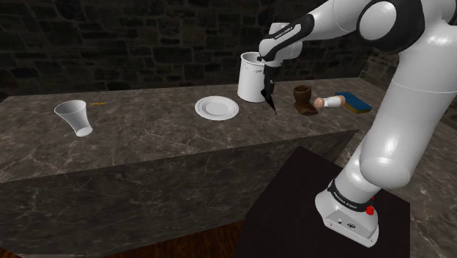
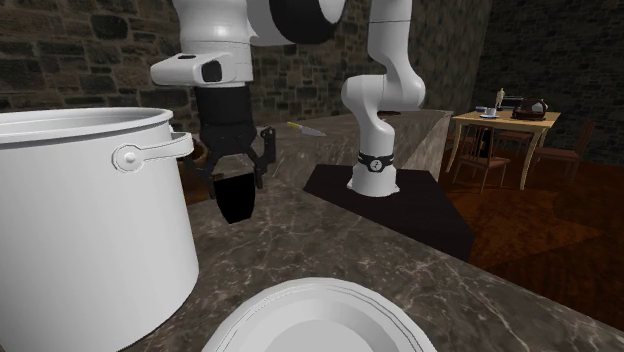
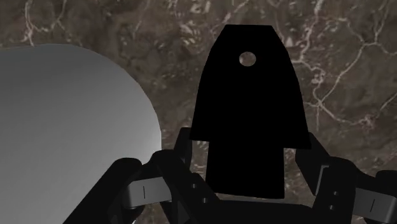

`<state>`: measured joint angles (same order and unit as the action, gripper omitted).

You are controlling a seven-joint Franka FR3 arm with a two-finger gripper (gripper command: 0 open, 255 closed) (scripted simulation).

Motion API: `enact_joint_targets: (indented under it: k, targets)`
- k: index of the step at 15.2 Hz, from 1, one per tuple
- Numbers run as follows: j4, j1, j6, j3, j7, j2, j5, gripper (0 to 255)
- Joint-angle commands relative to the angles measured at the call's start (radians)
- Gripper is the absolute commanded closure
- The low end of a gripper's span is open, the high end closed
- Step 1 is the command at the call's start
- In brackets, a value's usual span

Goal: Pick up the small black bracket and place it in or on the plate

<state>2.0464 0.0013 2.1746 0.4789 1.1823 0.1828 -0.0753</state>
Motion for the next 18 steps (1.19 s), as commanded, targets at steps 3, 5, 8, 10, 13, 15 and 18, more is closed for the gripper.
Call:
enact_joint_targets:
  k: [3,5,8,10,13,15,18]
  targets:
    - [-0.083,0.036,-0.025,-0.036,-0.064,0.063,-0.027,255]
    - [-0.134,0.052,-0.043,-0.054,-0.095,0.099,-0.04,255]
    - [-0.222,0.074,-0.074,-0.078,-0.141,0.159,-0.058,255]
    - [-0.288,0.087,-0.098,-0.094,-0.17,0.203,-0.07,255]
    - [-0.399,0.102,-0.139,-0.115,-0.213,0.274,-0.086,255]
    - [-0.483,0.111,-0.171,-0.129,-0.242,0.327,-0.096,255]
    - [-0.627,0.119,-0.228,-0.149,-0.285,0.415,-0.111,255]
